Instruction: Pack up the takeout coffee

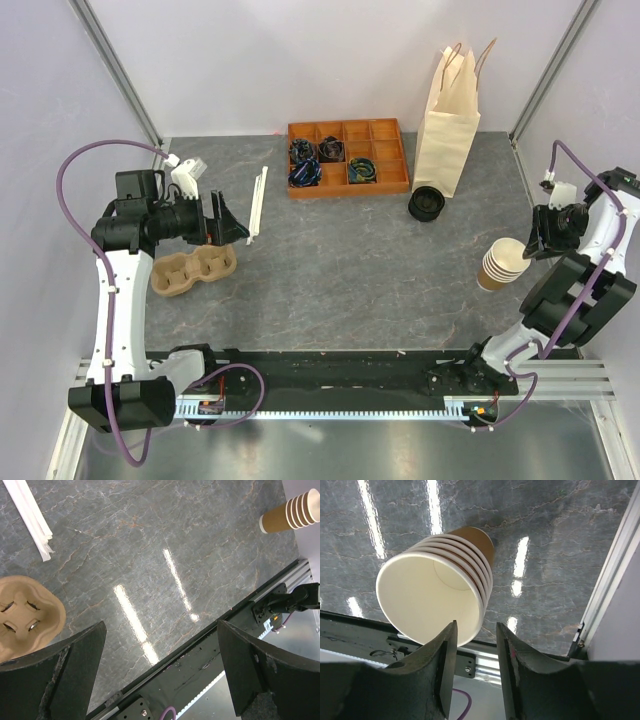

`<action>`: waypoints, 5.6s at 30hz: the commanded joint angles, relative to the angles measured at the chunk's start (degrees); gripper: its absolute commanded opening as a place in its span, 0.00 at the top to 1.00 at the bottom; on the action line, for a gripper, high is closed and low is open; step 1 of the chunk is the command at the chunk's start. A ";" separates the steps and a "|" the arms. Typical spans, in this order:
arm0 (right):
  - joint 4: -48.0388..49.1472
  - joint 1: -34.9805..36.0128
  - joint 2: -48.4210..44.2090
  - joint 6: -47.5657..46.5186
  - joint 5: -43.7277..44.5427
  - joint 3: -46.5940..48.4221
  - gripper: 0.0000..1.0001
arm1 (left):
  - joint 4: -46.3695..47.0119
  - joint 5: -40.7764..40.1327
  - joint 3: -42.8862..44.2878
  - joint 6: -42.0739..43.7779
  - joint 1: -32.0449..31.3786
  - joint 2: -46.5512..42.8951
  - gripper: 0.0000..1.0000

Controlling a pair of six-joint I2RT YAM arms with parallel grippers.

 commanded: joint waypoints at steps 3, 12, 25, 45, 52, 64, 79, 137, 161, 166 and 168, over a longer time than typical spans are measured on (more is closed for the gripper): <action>-5.80 -0.59 1.65 1.86 -3.48 0.47 0.59 | 1.10 1.66 2.53 -1.58 0.05 -0.10 0.00; -6.07 -0.85 3.41 2.39 -4.97 0.47 0.67 | 1.10 1.66 2.80 -1.93 0.04 0.43 0.00; -6.33 -1.82 1.12 3.27 -3.57 2.31 1.00 | 1.19 1.84 2.62 -1.93 0.04 1.04 0.00; -6.42 -2.17 -0.64 6.78 -7.34 4.69 1.00 | 1.72 2.89 2.62 -1.93 0.04 2.10 0.00; -6.42 -2.17 1.03 7.58 -11.21 4.69 1.00 | 6.54 13.95 1.04 0.36 -0.22 -1.41 0.00; -6.51 -1.90 1.82 5.82 -15.08 0.47 1.00 | 26.06 7.58 10.07 -15.82 -28.59 14.83 0.17; -6.42 1.00 3.93 4.85 -15.08 0.47 1.00 | 49.97 -6.95 32.47 -33.22 -60.24 48.64 0.23; -6.51 7.85 -1.17 1.95 -14.82 -3.22 1.00 | 59.10 -8.98 40.59 -50.88 -63.24 71.71 0.41; -6.24 7.85 -1.52 1.07 -13.23 -1.64 1.00 | 65.87 -5.80 36.82 -51.94 -62.97 67.94 0.52; -6.24 7.85 -1.69 1.07 -13.06 -0.94 1.00 | 67.02 -5.90 34.97 -52.38 -62.89 66.88 0.52; -6.24 7.85 -1.60 1.07 -13.06 -0.85 1.00 | 67.19 -5.81 34.44 -52.56 -62.97 66.44 0.52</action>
